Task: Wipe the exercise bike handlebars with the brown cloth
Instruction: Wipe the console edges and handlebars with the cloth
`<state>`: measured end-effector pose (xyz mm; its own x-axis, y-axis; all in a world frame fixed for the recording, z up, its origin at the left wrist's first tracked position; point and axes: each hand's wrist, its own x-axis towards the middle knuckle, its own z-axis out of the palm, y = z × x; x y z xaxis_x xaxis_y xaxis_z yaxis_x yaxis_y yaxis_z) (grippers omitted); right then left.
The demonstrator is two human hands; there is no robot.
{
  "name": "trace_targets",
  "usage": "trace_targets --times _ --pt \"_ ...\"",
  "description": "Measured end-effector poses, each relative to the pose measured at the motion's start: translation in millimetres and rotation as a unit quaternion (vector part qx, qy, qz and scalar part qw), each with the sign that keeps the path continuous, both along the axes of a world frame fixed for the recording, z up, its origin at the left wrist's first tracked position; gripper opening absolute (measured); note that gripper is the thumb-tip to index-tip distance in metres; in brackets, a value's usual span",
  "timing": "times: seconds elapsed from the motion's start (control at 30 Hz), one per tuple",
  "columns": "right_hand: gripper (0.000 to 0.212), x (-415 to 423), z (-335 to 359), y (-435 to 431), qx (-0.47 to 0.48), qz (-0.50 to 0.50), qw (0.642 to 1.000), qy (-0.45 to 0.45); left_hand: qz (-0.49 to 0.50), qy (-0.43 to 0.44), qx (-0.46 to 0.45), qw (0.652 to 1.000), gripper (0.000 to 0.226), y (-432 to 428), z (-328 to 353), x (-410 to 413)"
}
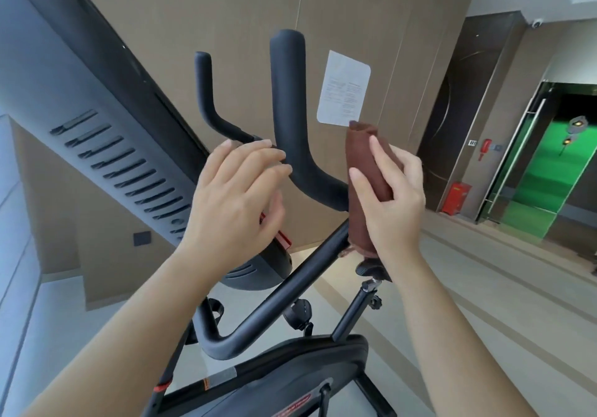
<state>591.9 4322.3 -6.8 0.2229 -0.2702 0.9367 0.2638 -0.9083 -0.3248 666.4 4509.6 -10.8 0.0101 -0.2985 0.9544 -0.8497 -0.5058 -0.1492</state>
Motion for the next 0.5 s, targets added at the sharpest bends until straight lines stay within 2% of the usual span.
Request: trace_targets --times 0.13,0.3,0.43,0.5 --pt "0.037 19 9 6 -0.013 -0.013 0.989 0.148 -0.018 0.052 -0.021 0.998 0.026 -30 -7 -7" --pt "0.037 13 8 -21 -0.071 0.005 0.979 0.191 0.000 0.046 -0.064 0.997 0.025 -59 -15 -8" --pt "0.038 -11 -5 -67 -0.106 -0.046 0.964 0.237 0.003 0.041 -0.045 0.998 0.023 -79 -20 -11" --pt "0.037 -19 -7 -88 -0.105 -0.029 0.959 0.262 0.018 0.039 -0.029 0.999 0.022 -87 -26 -12"
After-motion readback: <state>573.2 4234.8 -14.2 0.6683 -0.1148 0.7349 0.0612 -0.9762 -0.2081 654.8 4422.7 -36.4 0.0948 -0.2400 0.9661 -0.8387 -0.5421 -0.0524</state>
